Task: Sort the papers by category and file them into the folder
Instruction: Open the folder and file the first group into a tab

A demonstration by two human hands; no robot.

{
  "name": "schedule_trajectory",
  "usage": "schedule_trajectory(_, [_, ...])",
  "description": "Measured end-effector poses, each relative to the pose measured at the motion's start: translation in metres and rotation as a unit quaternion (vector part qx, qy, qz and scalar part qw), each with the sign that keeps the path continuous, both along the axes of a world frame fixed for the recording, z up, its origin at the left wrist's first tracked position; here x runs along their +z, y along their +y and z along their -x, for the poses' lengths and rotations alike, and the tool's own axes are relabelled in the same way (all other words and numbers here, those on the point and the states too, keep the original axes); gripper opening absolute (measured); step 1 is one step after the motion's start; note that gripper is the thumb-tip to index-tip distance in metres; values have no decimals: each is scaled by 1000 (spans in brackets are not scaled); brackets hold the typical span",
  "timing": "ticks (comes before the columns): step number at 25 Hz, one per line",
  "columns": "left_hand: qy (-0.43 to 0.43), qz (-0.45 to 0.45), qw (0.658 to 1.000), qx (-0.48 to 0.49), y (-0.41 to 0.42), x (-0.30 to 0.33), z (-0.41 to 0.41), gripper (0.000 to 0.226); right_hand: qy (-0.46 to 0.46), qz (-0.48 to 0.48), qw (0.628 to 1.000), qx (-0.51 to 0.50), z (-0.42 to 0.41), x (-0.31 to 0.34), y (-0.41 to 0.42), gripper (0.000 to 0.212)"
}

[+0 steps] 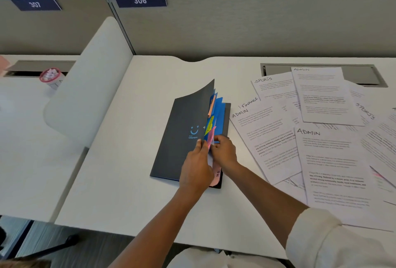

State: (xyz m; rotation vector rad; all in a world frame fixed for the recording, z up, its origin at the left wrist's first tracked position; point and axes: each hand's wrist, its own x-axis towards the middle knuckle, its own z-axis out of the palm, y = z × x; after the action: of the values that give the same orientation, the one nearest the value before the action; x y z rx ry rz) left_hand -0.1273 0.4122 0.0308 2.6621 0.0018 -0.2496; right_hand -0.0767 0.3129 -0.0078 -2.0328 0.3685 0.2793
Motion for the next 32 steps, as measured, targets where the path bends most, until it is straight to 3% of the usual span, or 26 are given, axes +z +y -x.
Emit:
schedule_trajectory(6, [7, 1, 1000, 4, 0, 5, -7, 62, -7, -9, 1000, 13, -7, -6, 1, 28])
schedule_trajectory(15, [66, -53, 996, -2, -14, -13, -12, 87, 32, -49, 996, -69, -12, -16, -41, 32])
schedule_trajectory(21, [56, -103, 993, -14, -31, -24, -11, 84, 44, -60, 996, -46, -14, -16, -52, 34])
schedule_trajectory(28, [62, -187, 978, -70, -45, -38, -14, 59, 22, -59, 998, 22, -2, -4, -71, 46])
schedule_trajectory(32, [26, -140, 987, -79, -50, -36, -14, 38, 8, -40, 996, 74, 11, 8, -83, 25])
